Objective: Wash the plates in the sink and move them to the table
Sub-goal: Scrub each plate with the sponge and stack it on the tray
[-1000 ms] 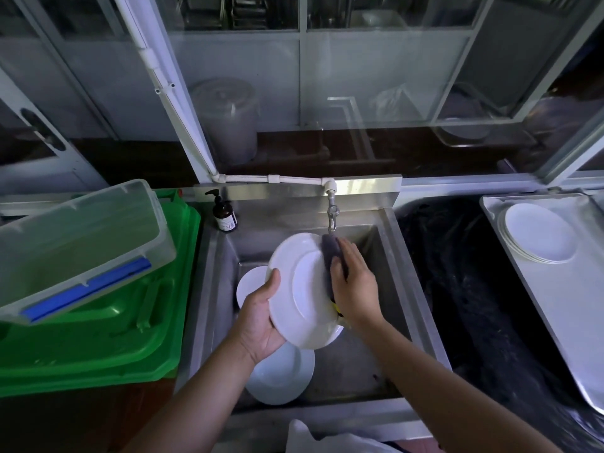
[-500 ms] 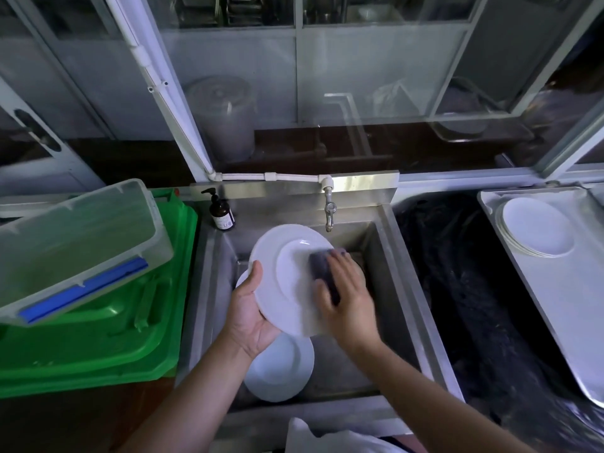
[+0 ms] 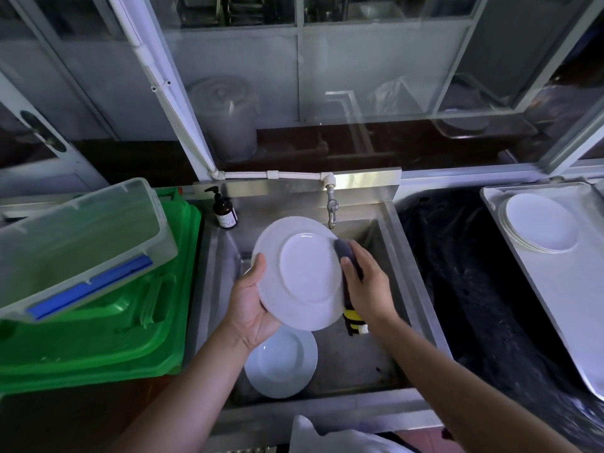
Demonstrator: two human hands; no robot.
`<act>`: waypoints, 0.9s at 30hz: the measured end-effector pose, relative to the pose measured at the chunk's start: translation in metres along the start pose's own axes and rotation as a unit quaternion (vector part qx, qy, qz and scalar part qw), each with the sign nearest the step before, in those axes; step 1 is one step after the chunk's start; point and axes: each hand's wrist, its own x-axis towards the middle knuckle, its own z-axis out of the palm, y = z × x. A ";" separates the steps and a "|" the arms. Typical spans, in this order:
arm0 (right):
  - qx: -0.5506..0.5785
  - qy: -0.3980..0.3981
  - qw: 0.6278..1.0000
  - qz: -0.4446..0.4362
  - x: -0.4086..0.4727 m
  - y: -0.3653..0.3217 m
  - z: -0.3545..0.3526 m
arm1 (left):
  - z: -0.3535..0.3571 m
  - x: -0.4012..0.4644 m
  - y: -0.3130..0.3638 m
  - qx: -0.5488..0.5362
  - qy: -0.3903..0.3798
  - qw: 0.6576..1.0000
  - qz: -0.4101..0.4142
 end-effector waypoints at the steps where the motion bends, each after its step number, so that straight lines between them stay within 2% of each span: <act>1: -0.005 -0.011 1.000 -0.003 0.006 -0.005 -0.002 | 0.001 0.001 0.001 0.017 -0.003 1.000 -0.001; 6: -0.047 -0.014 0.999 -0.003 0.016 -0.018 0.005 | 0.008 0.000 -0.004 0.077 -0.020 0.997 -0.012; 9: -0.066 -0.004 0.997 -0.044 0.002 -0.037 0.026 | 0.020 -0.004 -0.016 0.110 0.004 0.994 -0.025; 12: -0.080 -0.090 0.990 -0.080 -0.012 -0.048 0.029 | 0.021 -0.009 -0.015 0.072 0.031 0.997 -0.020; 14: -0.097 -0.138 0.970 -0.178 -0.010 -0.037 0.012 | 0.014 -0.010 -0.010 0.033 0.023 0.999 -0.015; 16: -0.139 -0.171 0.925 -0.309 -0.008 -0.016 -0.006 | 0.004 -0.009 -0.008 0.004 0.011 1.000 -0.021; 18: -0.143 -0.178 0.911 -0.342 -0.009 0.000 -0.010 | 0.001 -0.009 -0.010 -0.005 0.008 0.999 -0.035; 20: -0.128 -0.134 0.937 -0.297 -0.015 0.001 0.000 | 0.003 -0.011 -0.016 0.002 0.000 0.999 -0.047; 23: -0.113 -0.064 0.978 -0.166 -0.018 -0.010 0.022 | 0.013 -0.016 -0.025 0.037 0.004 0.998 -0.046; 27: -0.056 -0.031 0.997 -0.053 -0.005 -0.014 0.023 | 0.015 -0.024 -0.026 0.062 -0.002 0.997 -0.055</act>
